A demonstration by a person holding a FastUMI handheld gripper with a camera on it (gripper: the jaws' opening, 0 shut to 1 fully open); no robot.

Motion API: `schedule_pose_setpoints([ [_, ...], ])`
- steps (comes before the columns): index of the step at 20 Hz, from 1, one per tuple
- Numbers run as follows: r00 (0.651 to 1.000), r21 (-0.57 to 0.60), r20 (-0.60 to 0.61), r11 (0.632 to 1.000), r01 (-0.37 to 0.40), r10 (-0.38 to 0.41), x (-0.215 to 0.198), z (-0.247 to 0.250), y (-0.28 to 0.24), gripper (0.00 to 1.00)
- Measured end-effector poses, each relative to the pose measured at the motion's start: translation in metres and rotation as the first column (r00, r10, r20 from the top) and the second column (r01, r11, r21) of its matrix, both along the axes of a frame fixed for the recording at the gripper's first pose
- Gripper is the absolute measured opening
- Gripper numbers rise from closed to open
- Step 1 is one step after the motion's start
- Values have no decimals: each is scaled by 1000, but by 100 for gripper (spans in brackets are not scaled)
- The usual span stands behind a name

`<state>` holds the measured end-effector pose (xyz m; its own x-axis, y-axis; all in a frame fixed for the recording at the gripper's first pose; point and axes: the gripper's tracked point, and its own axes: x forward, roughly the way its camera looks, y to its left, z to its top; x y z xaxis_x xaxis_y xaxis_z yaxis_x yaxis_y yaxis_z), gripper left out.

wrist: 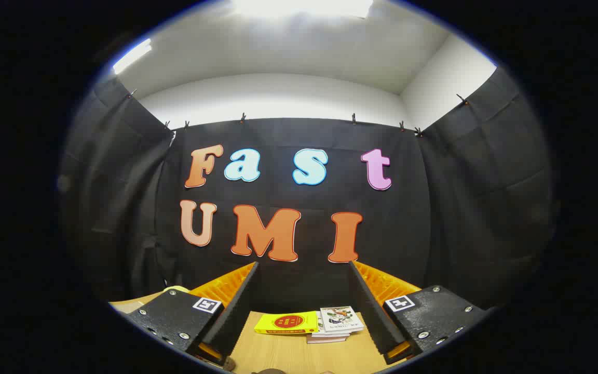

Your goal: Open the storage box then place both shoes into the box .Put the left shoe in first, then the right shoe, with the right side of both shoes facing outward in a uniform manner.

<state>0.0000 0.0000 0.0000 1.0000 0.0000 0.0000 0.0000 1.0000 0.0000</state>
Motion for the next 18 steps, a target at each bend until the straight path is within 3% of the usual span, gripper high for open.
schedule_pose_setpoints([
  [18, 998, 21, -1, 997, -70, 70, 1, 12, 19, 99],
])
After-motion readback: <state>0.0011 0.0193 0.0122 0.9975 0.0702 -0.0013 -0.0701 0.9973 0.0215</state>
